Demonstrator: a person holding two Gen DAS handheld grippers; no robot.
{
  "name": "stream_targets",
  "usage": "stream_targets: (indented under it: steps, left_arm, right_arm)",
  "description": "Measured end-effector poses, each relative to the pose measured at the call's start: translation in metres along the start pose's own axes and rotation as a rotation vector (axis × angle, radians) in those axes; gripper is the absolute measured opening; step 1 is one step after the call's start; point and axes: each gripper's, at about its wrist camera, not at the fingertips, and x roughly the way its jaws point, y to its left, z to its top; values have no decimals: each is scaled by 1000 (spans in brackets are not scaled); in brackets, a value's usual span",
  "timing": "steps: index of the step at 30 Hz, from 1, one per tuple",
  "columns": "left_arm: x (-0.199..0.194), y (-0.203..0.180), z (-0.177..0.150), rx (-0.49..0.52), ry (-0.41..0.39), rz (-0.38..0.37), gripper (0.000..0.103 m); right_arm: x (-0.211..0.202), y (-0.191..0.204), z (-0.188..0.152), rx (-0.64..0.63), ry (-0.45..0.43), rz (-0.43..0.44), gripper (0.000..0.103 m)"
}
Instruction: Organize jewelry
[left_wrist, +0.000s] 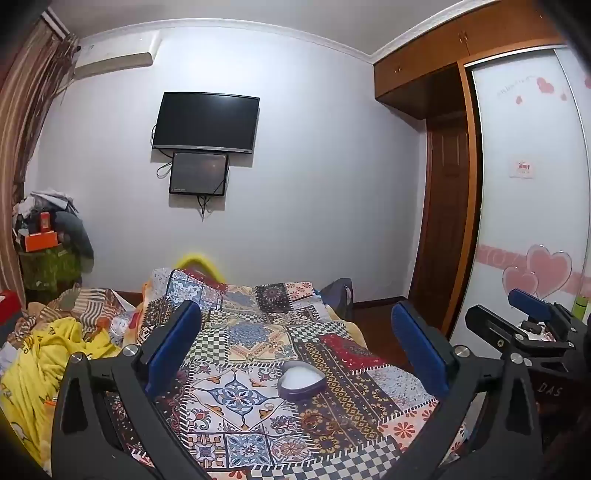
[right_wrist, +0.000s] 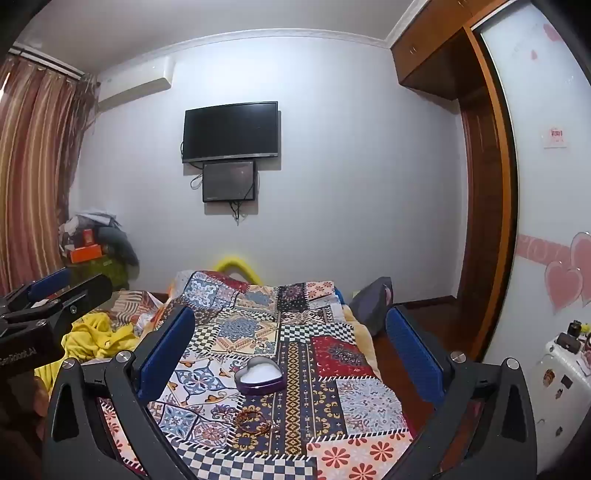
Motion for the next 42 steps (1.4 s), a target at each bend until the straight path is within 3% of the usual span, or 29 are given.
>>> stream_targets:
  steps: [42]
  left_arm:
    - [2, 1, -5, 8, 26, 8, 103]
  right_arm:
    - [6, 5, -3, 0, 30, 5, 103]
